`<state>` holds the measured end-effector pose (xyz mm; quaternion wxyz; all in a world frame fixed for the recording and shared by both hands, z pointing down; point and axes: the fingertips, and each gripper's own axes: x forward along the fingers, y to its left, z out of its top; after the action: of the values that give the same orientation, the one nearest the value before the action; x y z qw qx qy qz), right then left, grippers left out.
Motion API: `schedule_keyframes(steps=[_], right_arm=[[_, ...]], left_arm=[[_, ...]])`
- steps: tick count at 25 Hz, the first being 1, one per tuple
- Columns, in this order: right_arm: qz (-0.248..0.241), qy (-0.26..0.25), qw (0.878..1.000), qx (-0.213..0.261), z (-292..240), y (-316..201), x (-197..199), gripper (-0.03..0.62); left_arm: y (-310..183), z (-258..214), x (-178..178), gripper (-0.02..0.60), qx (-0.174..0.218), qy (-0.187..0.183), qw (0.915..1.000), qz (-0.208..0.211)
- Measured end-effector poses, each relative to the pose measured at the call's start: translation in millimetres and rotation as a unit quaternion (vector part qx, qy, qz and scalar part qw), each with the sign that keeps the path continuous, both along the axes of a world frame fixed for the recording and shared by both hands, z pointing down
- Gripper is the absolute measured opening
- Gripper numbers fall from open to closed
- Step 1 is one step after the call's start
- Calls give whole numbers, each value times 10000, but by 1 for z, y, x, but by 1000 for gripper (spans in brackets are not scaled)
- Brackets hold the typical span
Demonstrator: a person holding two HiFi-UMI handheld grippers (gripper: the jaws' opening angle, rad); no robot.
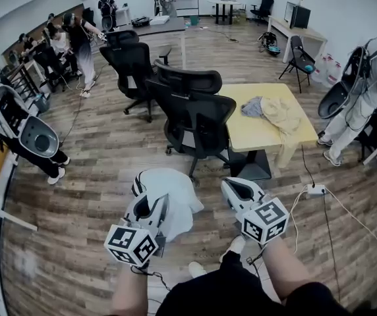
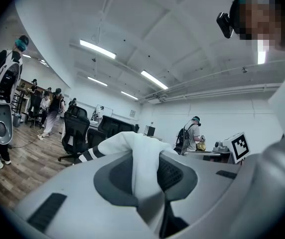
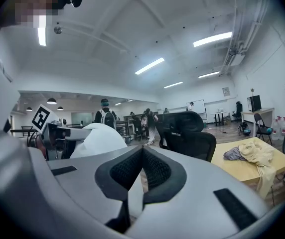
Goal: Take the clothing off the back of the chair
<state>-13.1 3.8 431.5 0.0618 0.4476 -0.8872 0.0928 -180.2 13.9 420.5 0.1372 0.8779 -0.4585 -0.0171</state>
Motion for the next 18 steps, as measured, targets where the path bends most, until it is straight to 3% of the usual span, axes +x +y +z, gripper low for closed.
schedule_keyframes(steps=[18], right_arm=[[-172,90,9998,-2,5,2,-15,12]], left_arm=[[1,2,-12,95,0,-5,10000,-70]])
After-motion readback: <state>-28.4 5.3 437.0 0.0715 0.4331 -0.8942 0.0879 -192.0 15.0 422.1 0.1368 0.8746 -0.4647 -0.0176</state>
